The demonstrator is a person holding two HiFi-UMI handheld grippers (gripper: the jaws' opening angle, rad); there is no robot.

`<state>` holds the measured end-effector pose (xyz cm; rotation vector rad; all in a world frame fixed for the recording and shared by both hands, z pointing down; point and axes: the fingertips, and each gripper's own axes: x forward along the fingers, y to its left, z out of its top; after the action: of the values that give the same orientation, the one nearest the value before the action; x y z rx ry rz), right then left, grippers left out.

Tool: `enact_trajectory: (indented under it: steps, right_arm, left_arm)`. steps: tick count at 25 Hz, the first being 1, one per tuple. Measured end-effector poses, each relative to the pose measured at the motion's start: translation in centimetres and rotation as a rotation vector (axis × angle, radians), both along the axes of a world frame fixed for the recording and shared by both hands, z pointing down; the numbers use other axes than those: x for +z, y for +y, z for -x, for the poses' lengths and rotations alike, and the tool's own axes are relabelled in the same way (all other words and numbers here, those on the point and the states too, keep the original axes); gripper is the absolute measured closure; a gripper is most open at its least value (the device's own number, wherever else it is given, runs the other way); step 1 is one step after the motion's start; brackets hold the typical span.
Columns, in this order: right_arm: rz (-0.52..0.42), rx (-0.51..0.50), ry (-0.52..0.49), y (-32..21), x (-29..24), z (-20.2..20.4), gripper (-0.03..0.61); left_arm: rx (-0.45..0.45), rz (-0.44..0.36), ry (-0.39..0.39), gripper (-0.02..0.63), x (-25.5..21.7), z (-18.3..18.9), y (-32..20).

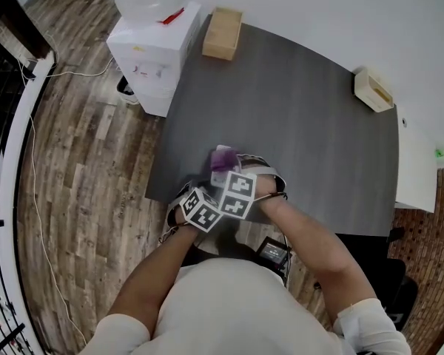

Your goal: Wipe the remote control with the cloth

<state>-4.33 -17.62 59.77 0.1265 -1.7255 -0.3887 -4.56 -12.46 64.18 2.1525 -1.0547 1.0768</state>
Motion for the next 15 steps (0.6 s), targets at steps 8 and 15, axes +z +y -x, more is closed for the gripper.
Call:
enact_trajectory:
  steps: [8, 15]
  right_arm:
    - [0.255, 0.175, -0.103, 4.3, -0.7, -0.3, 0.489]
    - [0.509, 0.304, -0.183, 7.4, -0.5, -0.9, 0.489]
  left_arm:
    - [-0.028, 0.006, 0.031, 0.488, 0.0, 0.0, 0.2]
    - [0.015, 0.003, 0.05, 0.485, 0.0, -0.3, 0.5]
